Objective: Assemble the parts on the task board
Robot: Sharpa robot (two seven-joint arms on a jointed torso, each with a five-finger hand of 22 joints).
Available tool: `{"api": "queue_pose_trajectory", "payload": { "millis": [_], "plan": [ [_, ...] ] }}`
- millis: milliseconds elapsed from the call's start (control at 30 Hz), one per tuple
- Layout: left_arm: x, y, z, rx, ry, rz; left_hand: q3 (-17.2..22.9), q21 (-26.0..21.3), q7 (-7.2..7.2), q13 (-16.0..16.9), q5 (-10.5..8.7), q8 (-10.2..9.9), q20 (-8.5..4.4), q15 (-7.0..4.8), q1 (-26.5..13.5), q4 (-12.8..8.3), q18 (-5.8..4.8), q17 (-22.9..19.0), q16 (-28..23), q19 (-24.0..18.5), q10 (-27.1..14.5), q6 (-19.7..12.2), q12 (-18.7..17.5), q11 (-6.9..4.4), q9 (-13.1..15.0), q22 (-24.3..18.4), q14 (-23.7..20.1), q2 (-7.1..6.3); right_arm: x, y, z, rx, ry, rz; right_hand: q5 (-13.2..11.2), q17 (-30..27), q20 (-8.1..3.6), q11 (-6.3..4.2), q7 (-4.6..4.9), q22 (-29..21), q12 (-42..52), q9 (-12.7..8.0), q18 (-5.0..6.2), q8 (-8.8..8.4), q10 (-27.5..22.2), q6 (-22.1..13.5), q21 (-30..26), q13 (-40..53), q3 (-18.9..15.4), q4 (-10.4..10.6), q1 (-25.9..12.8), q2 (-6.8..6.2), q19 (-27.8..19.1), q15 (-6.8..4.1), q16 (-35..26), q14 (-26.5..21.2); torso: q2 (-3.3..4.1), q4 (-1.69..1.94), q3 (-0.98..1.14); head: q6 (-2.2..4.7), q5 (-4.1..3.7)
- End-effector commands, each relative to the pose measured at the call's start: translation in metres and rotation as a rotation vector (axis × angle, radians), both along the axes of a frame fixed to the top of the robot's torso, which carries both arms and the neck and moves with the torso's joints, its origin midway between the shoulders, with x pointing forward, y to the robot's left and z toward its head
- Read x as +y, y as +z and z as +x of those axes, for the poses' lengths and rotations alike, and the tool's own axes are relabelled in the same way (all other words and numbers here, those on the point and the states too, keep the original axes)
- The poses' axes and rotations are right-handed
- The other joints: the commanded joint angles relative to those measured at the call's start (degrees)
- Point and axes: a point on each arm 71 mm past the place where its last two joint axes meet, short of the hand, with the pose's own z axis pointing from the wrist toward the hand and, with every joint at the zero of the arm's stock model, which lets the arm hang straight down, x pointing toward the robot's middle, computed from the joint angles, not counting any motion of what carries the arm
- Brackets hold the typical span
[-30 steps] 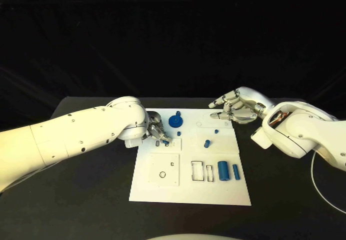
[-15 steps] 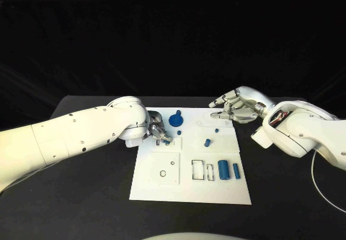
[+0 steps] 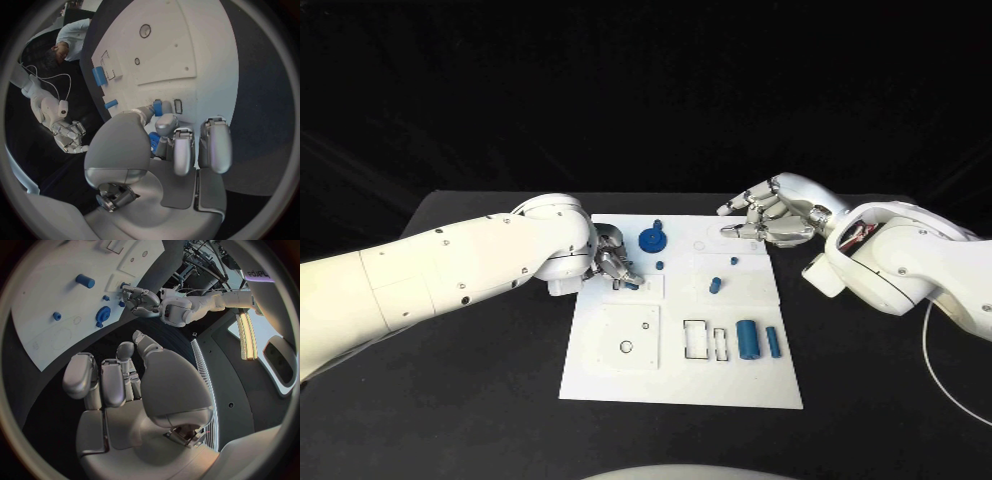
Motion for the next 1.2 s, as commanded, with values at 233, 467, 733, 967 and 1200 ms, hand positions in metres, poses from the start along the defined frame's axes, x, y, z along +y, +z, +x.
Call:
{"api": "queue_pose_trajectory", "payload": {
  "millis": [233,467,733,967,1200],
  "plan": [
    [0.001,-0.007,-0.003,0.028,-0.018,0.036,8.6,0.0,-0.27,0.1,0.19,0.1,0.14,-0.02,-0.8,-8.2,-0.55,15.1,0.1,-0.3,0.5,0.3,0.3,0.04,0.1,1.1,6.0,0.03,0.003,-0.001,-0.001,0.005,0.016,-0.005,0.2,-0.1,-0.1,-0.17,0.04,-0.2,-0.3,0.1,0.44,0.42,-0.2,0.4,-0.3,0.0,-0.4,0.1,-0.5,0.05,-0.4,-0.09,-0.2,2.1,0.02,-0.01,0.06,0.03,-0.04],
    [-0.001,-0.008,-0.002,0.028,-0.014,0.034,8.9,0.0,-0.52,0.4,0.13,0.8,0.11,-0.11,-3.0,-7.6,-0.58,15.1,0.1,-0.2,0.9,0.9,0.7,-0.12,0.7,1.4,6.0,0.07,0.003,-0.001,-0.001,0.005,0.015,-0.005,0.2,-0.1,-0.1,-0.17,0.04,-0.2,-0.3,0.1,0.45,0.42,-0.2,0.4,-0.3,-0.1,-0.4,0.1,-0.6,0.06,-0.4,-0.09,-0.2,2.0,-0.04,0.01,0.12,0.02,-0.03],
    [-0.004,-0.008,-0.001,0.033,-0.018,0.034,7.9,0.3,-0.95,0.9,0.05,1.2,-0.15,-0.39,-8.8,-4.8,-0.68,15.1,0.1,0.1,1.3,1.8,1.3,-0.46,1.2,1.9,6.0,0.36,0.003,-0.001,-0.001,0.007,0.014,-0.006,0.3,-0.1,-0.1,-0.17,0.04,-0.2,-0.4,0.1,0.45,0.43,-0.2,0.4,-0.3,-0.1,-0.5,0.2,-0.6,0.08,-0.4,-0.09,-0.2,2.0,0.03,-0.05,0.13,-0.06,-0.01],
    [-0.006,-0.009,-0.001,0.039,-0.026,0.038,7.0,0.5,-1.25,1.5,0.01,1.3,-0.35,-0.6,-11.5,-4.1,-0.76,15.1,0.1,0.3,1.8,2.5,1.8,-0.7,1.4,2.3,6.0,-0.27,0.002,-0.001,-0.002,0.008,0.014,-0.006,0.3,-0.1,-0.1,-0.17,0.04,-0.2,-0.4,0.1,0.45,0.43,-0.2,0.4,-0.3,-0.1,-0.5,0.2,-0.6,0.08,-0.4,-0.09,-0.2,2.0,0.01,0.01,0.1,-0.17,-0.08],
    [-0.008,-0.009,0.0,0.039,-0.027,0.037,5.5,0.7,-1.46,1.8,-0.1,1.4,-0.51,-0.77,-13.8,-3.5,-0.85,15.1,0.1,0.6,2.2,3.3,2.0,-0.88,1.4,2.8,6.0,-0.98,0.002,-0.001,-0.001,0.007,0.013,-0.006,0.3,-0.2,-0.1,-0.17,0.04,-0.2,-0.5,0.1,0.46,0.44,-0.3,0.4,-0.4,-0.2,-0.5,0.2,-0.6,0.1,-0.4,-0.09,-0.3,2.0,0.02,-0.01,0.08,-0.18,-0.03]
  ]
}}
